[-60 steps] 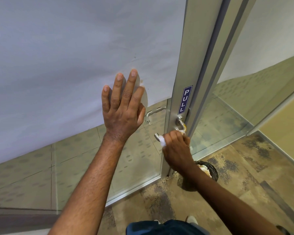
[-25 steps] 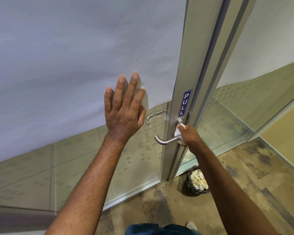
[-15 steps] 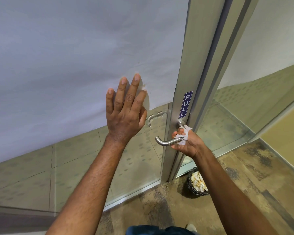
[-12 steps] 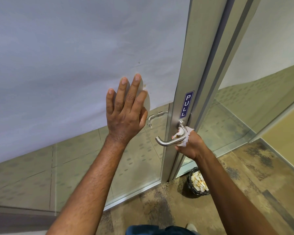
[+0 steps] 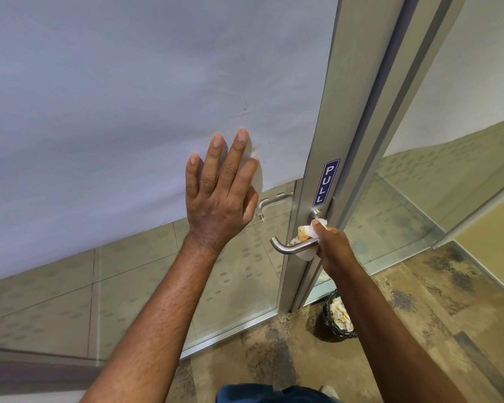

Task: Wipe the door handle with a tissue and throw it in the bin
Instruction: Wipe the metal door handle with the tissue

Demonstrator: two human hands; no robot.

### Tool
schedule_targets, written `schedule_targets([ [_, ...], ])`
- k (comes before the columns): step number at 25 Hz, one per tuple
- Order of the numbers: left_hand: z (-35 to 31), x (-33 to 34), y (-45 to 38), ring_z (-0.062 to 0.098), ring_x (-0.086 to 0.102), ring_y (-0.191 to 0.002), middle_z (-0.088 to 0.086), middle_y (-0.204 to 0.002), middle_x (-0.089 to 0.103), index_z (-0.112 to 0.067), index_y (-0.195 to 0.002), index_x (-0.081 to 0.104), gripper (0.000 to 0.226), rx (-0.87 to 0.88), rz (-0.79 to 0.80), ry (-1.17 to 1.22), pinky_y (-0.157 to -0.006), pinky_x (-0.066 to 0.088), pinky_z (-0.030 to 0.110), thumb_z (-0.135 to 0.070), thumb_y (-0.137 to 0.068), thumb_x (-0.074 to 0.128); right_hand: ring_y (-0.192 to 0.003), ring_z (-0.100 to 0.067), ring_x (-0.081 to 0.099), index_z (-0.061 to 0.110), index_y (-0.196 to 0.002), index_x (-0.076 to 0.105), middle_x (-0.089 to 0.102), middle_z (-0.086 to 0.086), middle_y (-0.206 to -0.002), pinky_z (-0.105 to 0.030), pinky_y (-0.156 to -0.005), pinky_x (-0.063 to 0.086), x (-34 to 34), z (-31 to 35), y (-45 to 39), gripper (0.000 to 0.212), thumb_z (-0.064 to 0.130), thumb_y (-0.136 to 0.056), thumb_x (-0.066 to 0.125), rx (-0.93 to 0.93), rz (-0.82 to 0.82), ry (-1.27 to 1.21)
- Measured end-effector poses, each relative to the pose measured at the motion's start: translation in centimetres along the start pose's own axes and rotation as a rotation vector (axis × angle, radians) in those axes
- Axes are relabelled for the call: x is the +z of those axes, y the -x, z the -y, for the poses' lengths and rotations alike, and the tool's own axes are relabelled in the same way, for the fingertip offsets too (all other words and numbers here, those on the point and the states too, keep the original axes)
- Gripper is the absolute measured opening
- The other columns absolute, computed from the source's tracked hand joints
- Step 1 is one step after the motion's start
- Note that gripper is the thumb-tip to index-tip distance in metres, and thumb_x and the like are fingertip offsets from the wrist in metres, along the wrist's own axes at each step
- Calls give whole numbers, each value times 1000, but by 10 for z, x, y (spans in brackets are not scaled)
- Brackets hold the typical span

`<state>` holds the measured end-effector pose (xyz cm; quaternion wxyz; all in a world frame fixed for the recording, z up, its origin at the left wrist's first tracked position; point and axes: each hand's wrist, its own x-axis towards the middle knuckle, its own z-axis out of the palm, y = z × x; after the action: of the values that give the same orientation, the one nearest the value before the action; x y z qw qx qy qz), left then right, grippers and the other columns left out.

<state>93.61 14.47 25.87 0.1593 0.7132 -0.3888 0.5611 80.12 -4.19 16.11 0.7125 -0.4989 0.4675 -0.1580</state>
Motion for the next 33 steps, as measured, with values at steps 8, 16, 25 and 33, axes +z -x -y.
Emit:
schedule_targets([
  [8, 1, 1, 0, 25, 8, -165, 4, -165, 41, -22, -131, 60, 38, -8, 2, -2, -135, 2, 47, -20, -93, 58, -87, -33, 77, 9, -109, 62, 77, -18, -95, -51, -89, 60, -1, 3, -12, 48, 52, -108, 42, 247, 221, -337],
  [16, 1, 3, 1, 25, 9, -165, 3, -168, 39, -21, -131, 61, 38, -3, -6, -3, -135, 3, 48, -19, -93, 58, -77, -32, 68, 2, -107, 60, 67, -19, -91, -41, -75, 57, -4, 1, -3, 30, 21, -109, 36, 135, 198, -266],
  [25, 0, 2, 2, 25, 9, -165, 1, -170, 33, -22, -131, 61, 38, -5, -2, 5, -135, 3, 48, -20, -93, 58, -85, -25, 66, 6, -129, 58, 67, -17, -108, -31, -60, 54, -1, -2, -9, 43, 42, -110, 45, -13, 46, 178],
  [33, 0, 1, 1, 24, 8, -165, 4, -165, 41, -22, -131, 61, 39, -13, 9, -3, -135, 3, 47, -19, -92, 60, -76, -32, 69, 5, -96, 63, 73, -20, -86, -38, -71, 52, 1, 5, -8, 56, 50, -110, 33, 185, 243, -273],
])
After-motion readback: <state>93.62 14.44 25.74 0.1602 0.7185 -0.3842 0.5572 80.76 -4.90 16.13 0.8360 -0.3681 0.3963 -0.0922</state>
